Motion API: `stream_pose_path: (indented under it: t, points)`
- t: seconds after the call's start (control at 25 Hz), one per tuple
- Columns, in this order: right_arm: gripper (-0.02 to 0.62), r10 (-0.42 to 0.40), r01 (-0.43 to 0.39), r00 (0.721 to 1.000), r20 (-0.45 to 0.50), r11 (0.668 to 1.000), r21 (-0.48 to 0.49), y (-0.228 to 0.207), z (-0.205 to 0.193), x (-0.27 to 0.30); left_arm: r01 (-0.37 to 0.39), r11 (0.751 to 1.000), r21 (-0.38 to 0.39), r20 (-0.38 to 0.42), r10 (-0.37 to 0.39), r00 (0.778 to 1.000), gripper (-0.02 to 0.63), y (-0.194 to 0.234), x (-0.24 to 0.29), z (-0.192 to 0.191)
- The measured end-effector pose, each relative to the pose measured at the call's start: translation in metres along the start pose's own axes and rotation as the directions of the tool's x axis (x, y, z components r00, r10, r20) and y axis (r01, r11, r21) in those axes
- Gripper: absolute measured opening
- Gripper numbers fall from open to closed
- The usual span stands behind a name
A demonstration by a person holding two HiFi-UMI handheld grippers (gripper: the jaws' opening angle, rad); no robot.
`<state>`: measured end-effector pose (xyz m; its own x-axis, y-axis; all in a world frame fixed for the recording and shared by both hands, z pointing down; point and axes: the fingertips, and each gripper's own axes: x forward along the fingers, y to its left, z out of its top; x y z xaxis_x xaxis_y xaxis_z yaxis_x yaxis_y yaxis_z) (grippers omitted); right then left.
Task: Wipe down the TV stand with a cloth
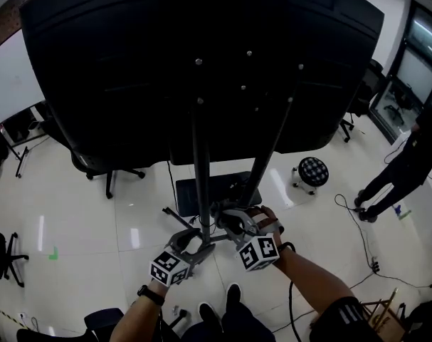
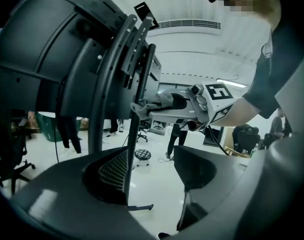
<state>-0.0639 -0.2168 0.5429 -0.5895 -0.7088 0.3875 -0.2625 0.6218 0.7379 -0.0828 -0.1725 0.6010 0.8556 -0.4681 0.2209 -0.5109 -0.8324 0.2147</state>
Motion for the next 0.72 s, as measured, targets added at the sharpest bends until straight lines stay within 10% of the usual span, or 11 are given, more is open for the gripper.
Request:
stream_pose_path:
  t: [0.28,0.72]
  points:
    - [0.049,-0.109,0.110,0.993,0.037,0.993,-0.030,-0.066,0.038,-0.060,0.082,0.987,0.135,0.077,-0.093,0.993,0.318,-0.046,-0.022,0.088]
    - [0.049,-0.250,0.258,0.959,0.137,0.965,-0.044,-0.182,0.081,-0.127,-0.010,0.935,0.354,0.226,-0.075,0.971,0.376,-0.068,-0.025,0.218]
